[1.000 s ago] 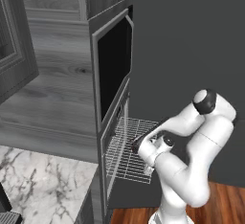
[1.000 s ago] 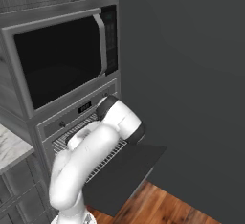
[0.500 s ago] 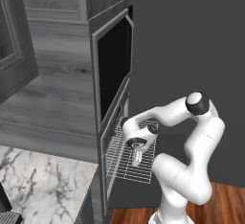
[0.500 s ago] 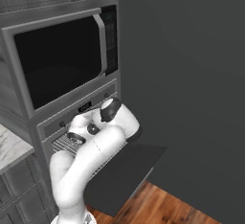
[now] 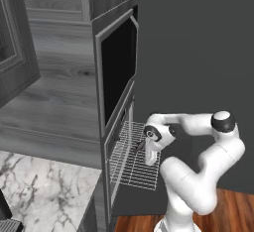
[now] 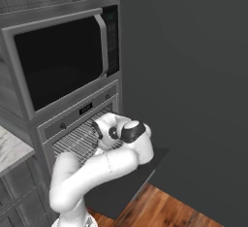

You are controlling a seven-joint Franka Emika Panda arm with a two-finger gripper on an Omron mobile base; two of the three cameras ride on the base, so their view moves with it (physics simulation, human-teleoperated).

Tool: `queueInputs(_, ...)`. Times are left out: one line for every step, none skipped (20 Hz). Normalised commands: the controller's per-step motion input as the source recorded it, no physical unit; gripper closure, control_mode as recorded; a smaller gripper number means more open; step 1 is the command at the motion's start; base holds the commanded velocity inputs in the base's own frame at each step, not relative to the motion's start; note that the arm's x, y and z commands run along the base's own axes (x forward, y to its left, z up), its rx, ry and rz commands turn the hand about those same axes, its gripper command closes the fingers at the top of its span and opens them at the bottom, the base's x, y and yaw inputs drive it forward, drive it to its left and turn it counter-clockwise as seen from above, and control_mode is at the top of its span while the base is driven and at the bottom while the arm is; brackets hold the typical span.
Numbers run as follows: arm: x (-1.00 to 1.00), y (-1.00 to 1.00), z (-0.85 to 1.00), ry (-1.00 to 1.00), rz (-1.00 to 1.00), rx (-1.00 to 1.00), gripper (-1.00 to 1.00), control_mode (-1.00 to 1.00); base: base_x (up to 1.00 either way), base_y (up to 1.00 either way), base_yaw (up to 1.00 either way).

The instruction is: Place the fish on the top rack of the oven, and slide the tray back inside. Close the oven door.

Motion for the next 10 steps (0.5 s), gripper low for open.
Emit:
queueInputs(-0.66,-0.68,0.28,-0.29,0.00,-0.03,-1.00,-1.00,0.00,0.00,0.00)
queueInputs(-0.65,-0.69,0.27,-0.25,0.00,-0.01,-1.00,-1.00,0.00,0.00,0.00)
queueInputs(-0.62,-0.69,0.22,-0.17,0.00,-0.01,-1.00,-1.00,0.00,0.00,0.00)
queueInputs(-0.55,-0.69,0.16,-0.08,0.00,0.00,-1.00,-1.00,0.00,0.00,0.00)
queueInputs(-0.49,-0.67,0.11,0.00,0.00,0.00,-1.00,-1.00,0.00,0.00,0.00)
queueInputs(-0.47,-0.66,0.11,0.00,0.00,0.00,-1.00,-1.00,0.00,0.00,0.00)
queueInputs(-0.38,-0.61,0.07,0.00,0.00,0.00,-1.00,-1.00,0.00,0.00,0.00)
queueInputs(-0.34,-0.61,0.06,0.01,0.00,0.00,-1.00,-1.00,0.00,0.00,0.00)
queueInputs(-0.29,-0.60,0.02,0.04,0.00,0.00,-1.00,-1.00,0.00,0.00,0.00)
queueInputs(-0.24,-0.57,0.00,0.05,0.00,0.00,-1.00,-1.00,0.00,0.00,0.00)
